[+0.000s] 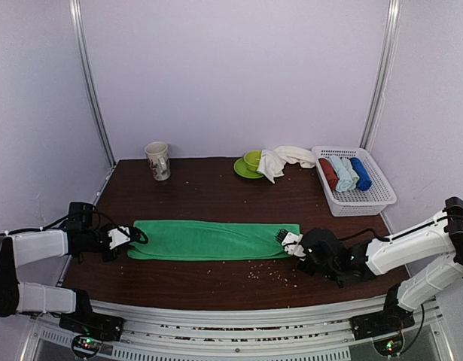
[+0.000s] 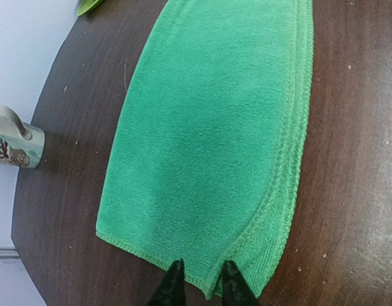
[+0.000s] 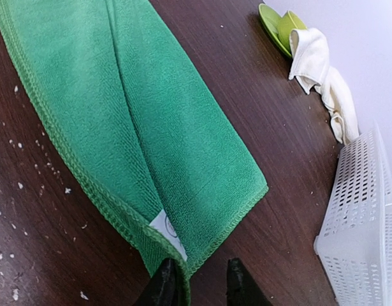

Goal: Roll the towels
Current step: Fold the towel at the center of the board.

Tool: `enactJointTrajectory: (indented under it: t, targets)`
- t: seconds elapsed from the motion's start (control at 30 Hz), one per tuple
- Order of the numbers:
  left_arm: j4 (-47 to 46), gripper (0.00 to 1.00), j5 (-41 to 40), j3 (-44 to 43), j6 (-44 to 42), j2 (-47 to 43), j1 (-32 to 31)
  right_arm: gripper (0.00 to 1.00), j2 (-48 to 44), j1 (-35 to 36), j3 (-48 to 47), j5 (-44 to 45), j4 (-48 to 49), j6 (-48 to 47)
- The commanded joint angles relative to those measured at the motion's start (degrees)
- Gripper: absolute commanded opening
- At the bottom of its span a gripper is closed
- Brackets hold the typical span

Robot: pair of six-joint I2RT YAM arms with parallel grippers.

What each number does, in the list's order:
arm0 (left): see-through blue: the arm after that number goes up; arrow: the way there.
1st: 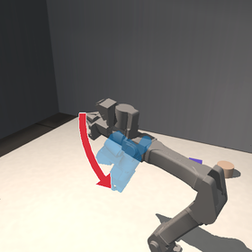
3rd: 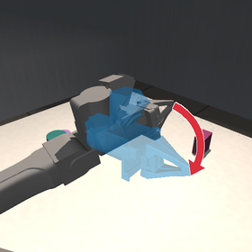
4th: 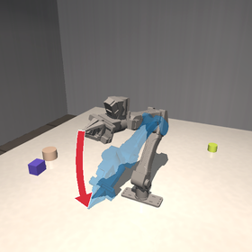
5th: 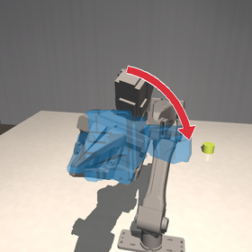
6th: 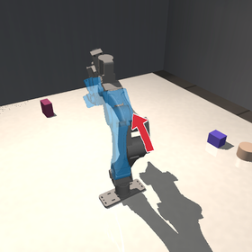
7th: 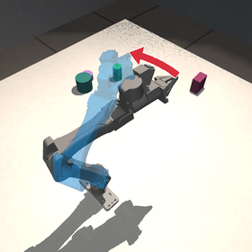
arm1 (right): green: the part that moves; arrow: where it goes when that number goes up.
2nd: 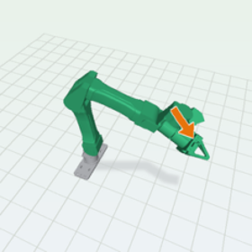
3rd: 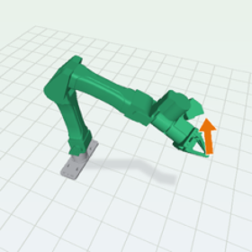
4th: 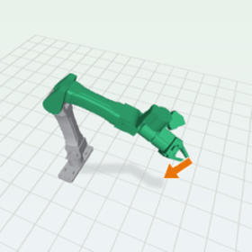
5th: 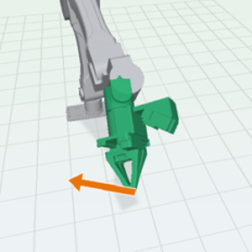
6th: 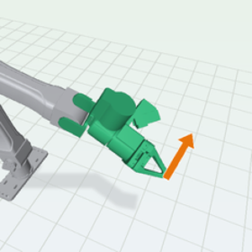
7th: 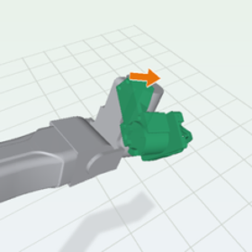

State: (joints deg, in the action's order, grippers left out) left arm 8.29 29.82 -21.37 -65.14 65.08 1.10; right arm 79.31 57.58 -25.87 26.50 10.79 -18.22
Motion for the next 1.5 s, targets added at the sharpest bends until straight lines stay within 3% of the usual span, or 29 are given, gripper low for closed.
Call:
enactJointTrajectory:
  t: [0.0,0.1,0.13,0.2,0.23,0.33,0.5,0.6,0.7,0.83,1.03,1.17,1.47]
  targets:
    - [2.13,0.27,0.95,-0.94,-1.87,-1.36,0.55,0.31,0.76,0.53,-0.79,2.18,-1.71,1.00]
    - [3.55,0.39,0.64,-1.49,-2.45,-1.98,0.53,0.41,0.49,0.61,-1.27,2.67,-2.51,1.70]
    - [4.81,0.45,0.64,-1.86,-2.95,-2.30,0.50,0.49,0.26,0.66,-1.38,3.04,-2.85,1.96]
    - [6.34,0.56,0.26,-2.57,-3.57,-3.49,0.65,0.80,-0.80,0.74,-1.66,3.96,-3.41,2.60]
    - [6.99,0.60,0.45,-3.05,-3.84,-4.23,0.91,0.89,-1.96,0.76,-1.86,4.43,-3.84,2.90]
    - [9.39,0.69,1.49,-3.92,-5.02,-6.06,1.97,0.99,-5.04,0.75,-1.80,6.27,-4.27,3.39]
    - [12.90,0.77,1.56,-6.31,-6.17,-6.79,2.88,1.00,-11.55,0.46,-1.63,7.66,-3.02,4.21]
    - [3.85,0.84,-1.88,-6.84,3.09,-4.58,3.04,1.00,-15.73,-0.10,-1.85,7.95,-1.44,5.37]
    - [-3.78,0.83,-6.29,-9.57,12.38,1.94,3.03,1.00,-16.35,-1.61,-3.81,8.05,-1.72,7.13]
    - [-3.44,0.82,-5.85,-14.12,16.72,9.61,3.04,1.00,-9.09,-4.14,-11.33,11.90,-6.94,11.87]
    - [-3.76,0.88,-2.93,-13.44,16.08,9.42,2.42,1.00,6.91,-7.70,-24.19,13.13,-15.52,20.60]
    - [-2.78,0.90,-5.10,-10.86,12.69,7.36,0.47,1.00,13.48,-11.48,-29.41,8.84,-20.96,27.30]
    - [-8.07,0.91,-15.90,-4.92,9.61,6.73,-4.52,0.91,16.23,-18.77,-33.08,-4.33,-26.35,32.96]
